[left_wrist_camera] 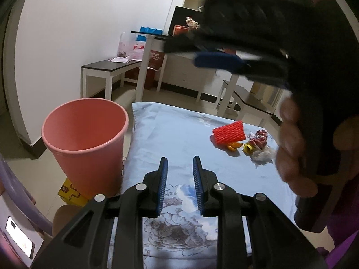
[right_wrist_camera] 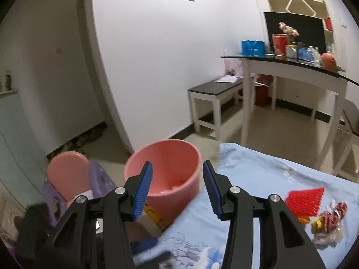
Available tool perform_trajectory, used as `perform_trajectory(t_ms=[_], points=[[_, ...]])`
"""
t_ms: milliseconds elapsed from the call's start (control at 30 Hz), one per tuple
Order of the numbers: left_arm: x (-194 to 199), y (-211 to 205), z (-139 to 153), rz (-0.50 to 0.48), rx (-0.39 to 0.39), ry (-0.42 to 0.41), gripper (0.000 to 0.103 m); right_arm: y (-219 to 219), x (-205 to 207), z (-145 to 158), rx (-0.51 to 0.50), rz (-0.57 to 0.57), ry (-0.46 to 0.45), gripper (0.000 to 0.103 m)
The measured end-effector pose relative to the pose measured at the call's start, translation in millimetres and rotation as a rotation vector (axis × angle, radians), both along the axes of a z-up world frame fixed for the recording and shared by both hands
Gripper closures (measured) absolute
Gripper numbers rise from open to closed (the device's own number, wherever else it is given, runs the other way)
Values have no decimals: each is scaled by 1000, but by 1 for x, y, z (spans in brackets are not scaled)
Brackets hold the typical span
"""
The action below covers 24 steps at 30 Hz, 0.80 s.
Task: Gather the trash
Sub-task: 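Move both tools back toward the table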
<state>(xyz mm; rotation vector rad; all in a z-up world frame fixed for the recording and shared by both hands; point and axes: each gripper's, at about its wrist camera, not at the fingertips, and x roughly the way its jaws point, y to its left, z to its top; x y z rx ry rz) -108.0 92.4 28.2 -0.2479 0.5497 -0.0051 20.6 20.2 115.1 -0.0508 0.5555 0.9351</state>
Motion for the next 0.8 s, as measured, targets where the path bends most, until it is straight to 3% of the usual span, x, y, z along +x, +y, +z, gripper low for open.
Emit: perform_trajectory(t_ms=[367, 700, 800], points=[[-7, -34, 7, -95, 107, -13, 80, 20, -7, -24, -98, 96, -3, 57], [-6, -47, 8, -139, 144, -6, 80, 38, -14, -35, -214, 165, -43, 57], [-5, -44, 6, -150, 129, 4, 80, 45, -19, -39, -257, 198, -65, 66]])
